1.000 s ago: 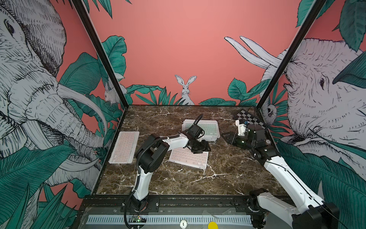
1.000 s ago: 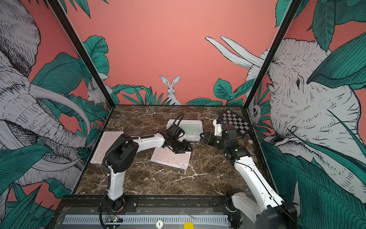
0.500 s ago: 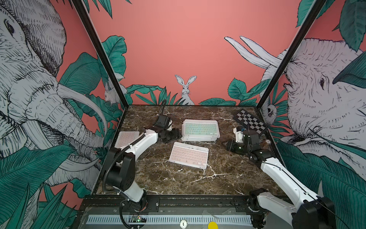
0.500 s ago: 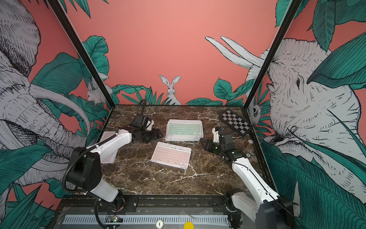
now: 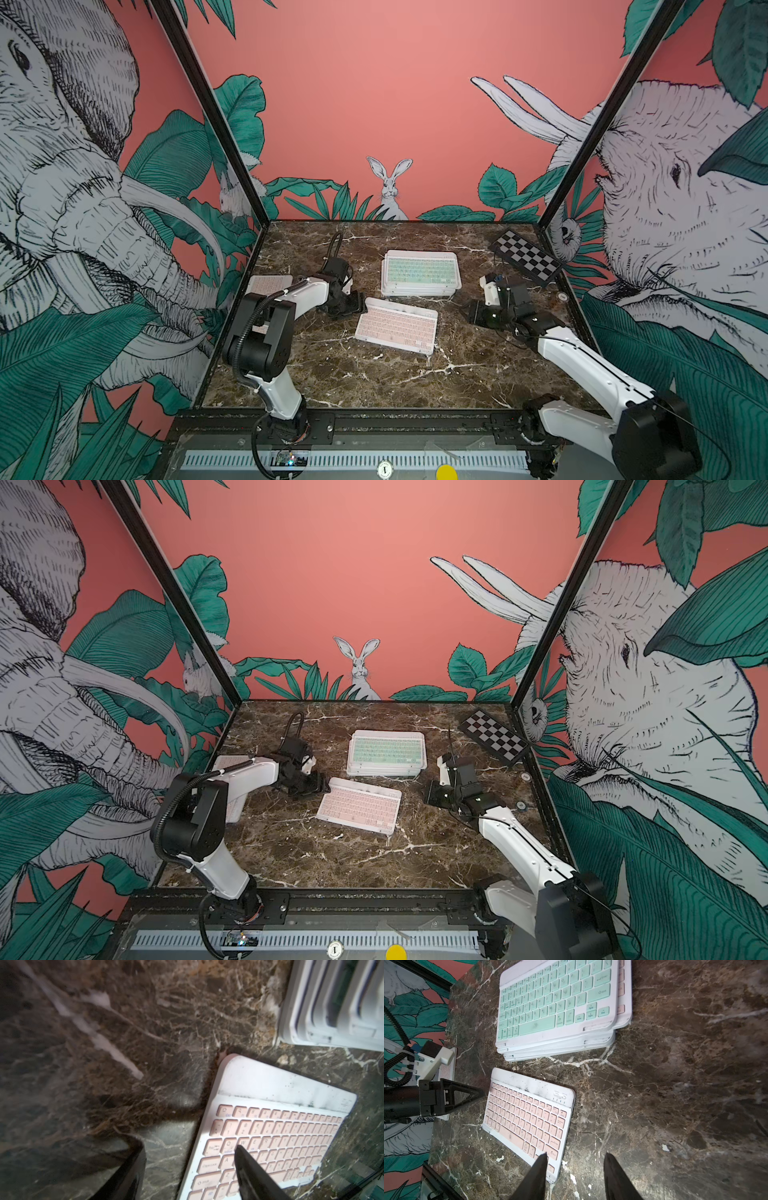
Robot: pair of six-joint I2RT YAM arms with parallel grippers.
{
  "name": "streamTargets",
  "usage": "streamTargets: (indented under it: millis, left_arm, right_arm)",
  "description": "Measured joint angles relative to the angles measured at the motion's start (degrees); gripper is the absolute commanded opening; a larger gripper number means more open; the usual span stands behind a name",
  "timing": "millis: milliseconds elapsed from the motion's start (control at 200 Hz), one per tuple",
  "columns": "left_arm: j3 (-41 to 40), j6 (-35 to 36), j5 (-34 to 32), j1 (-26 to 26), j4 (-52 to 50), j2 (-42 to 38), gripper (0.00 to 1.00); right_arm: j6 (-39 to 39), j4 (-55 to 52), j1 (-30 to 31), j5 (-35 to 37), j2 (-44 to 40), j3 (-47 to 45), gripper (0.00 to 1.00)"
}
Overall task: Stack the numeric keypads
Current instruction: Move the numeric keypad to the center of the board.
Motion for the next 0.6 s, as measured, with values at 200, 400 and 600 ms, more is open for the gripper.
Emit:
streamTargets:
  millis: [200,400,600]
  left_arm:
    - [-0.55,0.24,0.07,-1.95,1.38,-0.2,0.7]
    - [-0.52,0.02,-0.09,-7.5,2.23,-0.07,0.7]
    - [-0.98,-1.81,0.26,-11.74,3.65,-0.11,0.7]
  right_arm:
    - [0.13,0.61,0.04,0.11,1.6,-0.39,0.45]
    - [0.2,0.76,0.04,0.11,2.82,-0.39,0.46]
    - [-0.68,0.37,0.04,0.04,5.01,-0.39,0.48]
